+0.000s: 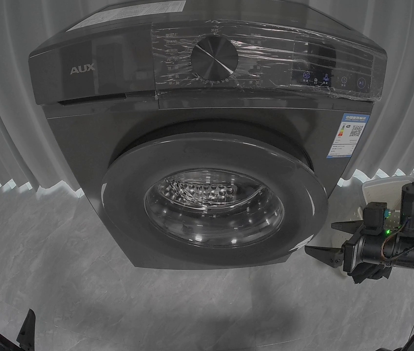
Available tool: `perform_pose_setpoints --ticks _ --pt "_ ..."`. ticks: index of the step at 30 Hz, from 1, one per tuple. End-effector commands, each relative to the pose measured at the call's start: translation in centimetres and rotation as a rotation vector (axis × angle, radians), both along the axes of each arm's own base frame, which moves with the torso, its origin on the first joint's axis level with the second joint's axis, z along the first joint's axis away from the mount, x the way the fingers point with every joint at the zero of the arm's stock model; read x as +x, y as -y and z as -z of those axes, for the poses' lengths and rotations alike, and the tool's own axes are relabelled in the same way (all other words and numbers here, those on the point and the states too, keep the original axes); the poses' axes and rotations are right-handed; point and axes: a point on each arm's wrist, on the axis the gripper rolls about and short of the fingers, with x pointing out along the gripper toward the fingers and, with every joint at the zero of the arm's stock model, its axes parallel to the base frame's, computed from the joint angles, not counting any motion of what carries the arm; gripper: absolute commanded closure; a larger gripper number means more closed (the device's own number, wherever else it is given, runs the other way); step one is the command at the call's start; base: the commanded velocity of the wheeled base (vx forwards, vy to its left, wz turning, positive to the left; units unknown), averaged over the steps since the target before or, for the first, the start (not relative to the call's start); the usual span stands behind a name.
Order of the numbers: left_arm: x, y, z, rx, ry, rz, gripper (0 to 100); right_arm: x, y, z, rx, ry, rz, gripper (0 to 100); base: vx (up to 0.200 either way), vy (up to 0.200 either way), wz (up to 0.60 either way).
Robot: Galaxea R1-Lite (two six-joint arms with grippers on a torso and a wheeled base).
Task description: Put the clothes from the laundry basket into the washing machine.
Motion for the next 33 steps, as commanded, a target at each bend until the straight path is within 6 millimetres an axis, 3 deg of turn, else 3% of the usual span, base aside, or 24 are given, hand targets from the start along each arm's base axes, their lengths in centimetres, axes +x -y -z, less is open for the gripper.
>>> perform_pose_setpoints --ticks 1,3,10,18,26,33 --pt "0.0 0.0 0.5 0.002 0.001 -0.001 0 -1.4 0.7 -1.0 0.014 0.048 0.012 0 0.000 0.000 0.00" --pt "0.0 0.0 0.5 0.002 0.001 -0.001 0 -1.0 0.7 -1.2 0.017 0.064 0.021 0 0.000 0.000 0.00" --pt "0.0 0.0 0.5 0.000 0.001 -0.001 0 3.4 0.8 -1.1 0.007 0.051 0.090 0 0.000 0.000 0.00" --pt "0.0 0.0 0.5 -0.002 0.001 -0.001 0 5.2 -0.4 0.4 0.004 0.015 0.055 0 0.000 0.000 0.00" --pt "0.0 0.0 0.5 0.000 0.001 -0.001 0 4.1 -1.2 0.7 0.022 0.002 -0.023 0 0.000 0.000 0.00" --pt "0.0 0.0 0.5 0.002 0.001 0.000 0 0.6 0.1 0.0 0.022 0.026 -0.027 0 0.000 0.000 0.00"
